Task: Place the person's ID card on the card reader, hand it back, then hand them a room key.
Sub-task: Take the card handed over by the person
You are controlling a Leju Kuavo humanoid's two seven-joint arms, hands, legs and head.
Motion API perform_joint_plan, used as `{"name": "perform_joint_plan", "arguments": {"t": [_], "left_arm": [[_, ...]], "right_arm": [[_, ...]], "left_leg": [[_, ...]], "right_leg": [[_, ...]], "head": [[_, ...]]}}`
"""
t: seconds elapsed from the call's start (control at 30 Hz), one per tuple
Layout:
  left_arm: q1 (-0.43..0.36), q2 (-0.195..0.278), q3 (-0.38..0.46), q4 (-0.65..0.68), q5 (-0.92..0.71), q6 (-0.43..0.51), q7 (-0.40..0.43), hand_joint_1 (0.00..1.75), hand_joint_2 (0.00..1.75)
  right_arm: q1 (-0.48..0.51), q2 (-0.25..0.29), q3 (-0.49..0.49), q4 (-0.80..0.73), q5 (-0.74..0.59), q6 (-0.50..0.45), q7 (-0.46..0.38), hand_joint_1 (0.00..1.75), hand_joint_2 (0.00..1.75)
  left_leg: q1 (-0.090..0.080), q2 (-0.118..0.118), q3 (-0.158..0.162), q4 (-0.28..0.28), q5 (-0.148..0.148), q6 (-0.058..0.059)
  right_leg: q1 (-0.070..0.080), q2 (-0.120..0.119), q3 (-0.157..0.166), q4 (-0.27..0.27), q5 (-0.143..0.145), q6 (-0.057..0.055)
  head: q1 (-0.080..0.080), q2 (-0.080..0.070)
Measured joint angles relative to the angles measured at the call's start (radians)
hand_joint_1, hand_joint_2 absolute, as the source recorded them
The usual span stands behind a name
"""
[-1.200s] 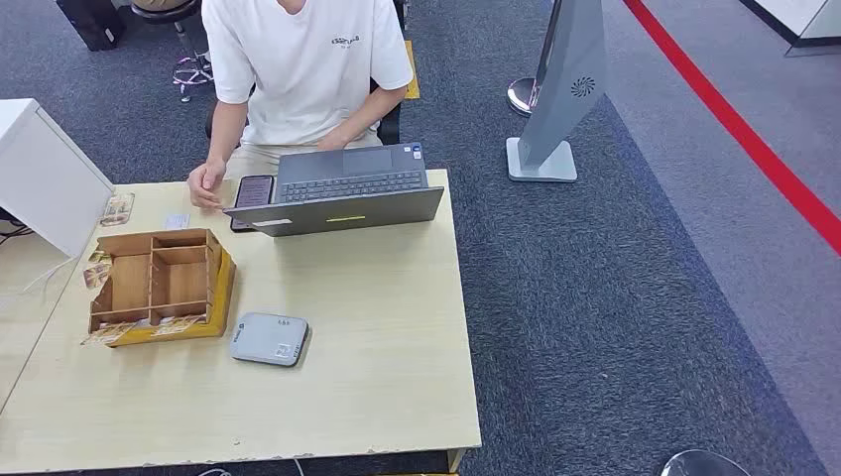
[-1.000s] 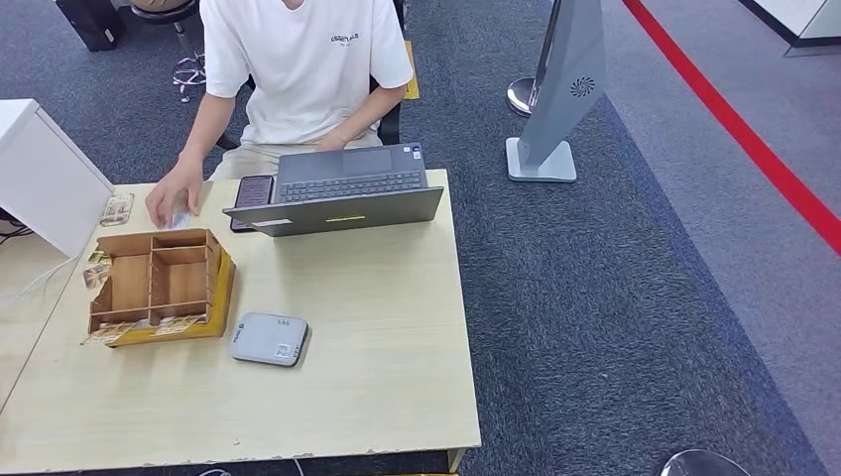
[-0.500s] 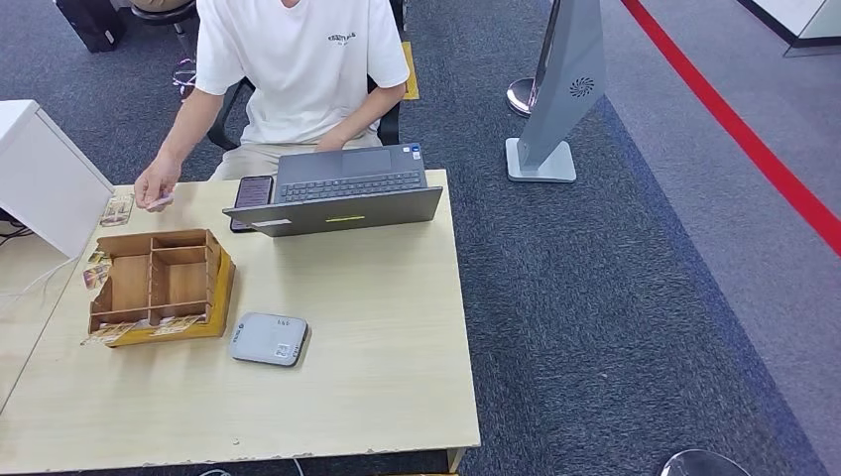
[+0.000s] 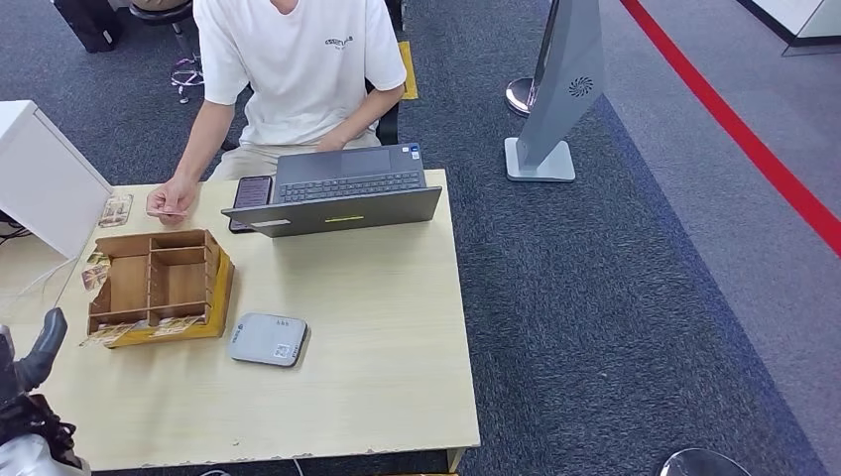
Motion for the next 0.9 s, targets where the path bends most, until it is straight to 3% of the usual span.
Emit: {"name": "perform_joint_plan", "arguments": {"t": [0.3, 0.57, 0.8, 0.9], "left_arm": [[-0.101, 0.057, -0.204, 0.115, -0.194, 0.047, 0.108, 0.0, 1.75], [-0.133, 0.074, -0.268, 0.154, -0.254, 0.061, 0.141, 0.0, 1.75], [-0.274, 0.152, -0.541, 0.322, -0.505, 0.123, 0.289, 0.0, 1.75], [-0.313, 0.175, -0.62, 0.371, -0.566, 0.143, 0.332, 0.0, 1.75]], "right_arm": [[-0.01, -0.007, -0.001, 0.0, 0.0, 0.029, -0.002, 0.0, 0.0], [-0.014, -0.009, -0.001, 0.0, 0.0, 0.037, -0.003, 0.0, 0.0], [-0.029, -0.019, -0.002, 0.0, 0.0, 0.073, -0.005, 0.0, 0.0], [-0.034, -0.022, -0.002, 0.0, 0.0, 0.081, -0.006, 0.0, 0.0]], "left_leg": [[0.0, 0.0, 0.0, 0.0, 0.0, 0.0], [0.0, 0.0, 0.0, 0.0, 0.001, 0.0], [0.0, 0.001, 0.0, 0.0, 0.001, 0.0], [0.0, 0.001, 0.0, 0.0, 0.001, 0.0]], "right_leg": [[0.0, 0.0, 0.0, 0.0, 0.001, 0.0], [0.0, 0.0, 0.0, 0.0, 0.001, 0.0], [0.0, 0.0, 0.0, 0.0, 0.002, -0.001], [0.0, 0.001, 0.0, 0.001, 0.002, -0.001]], "head": [[0.0, 0.0], [0.0, 0.0], [0.0, 0.0], [0.0, 0.0]]}}
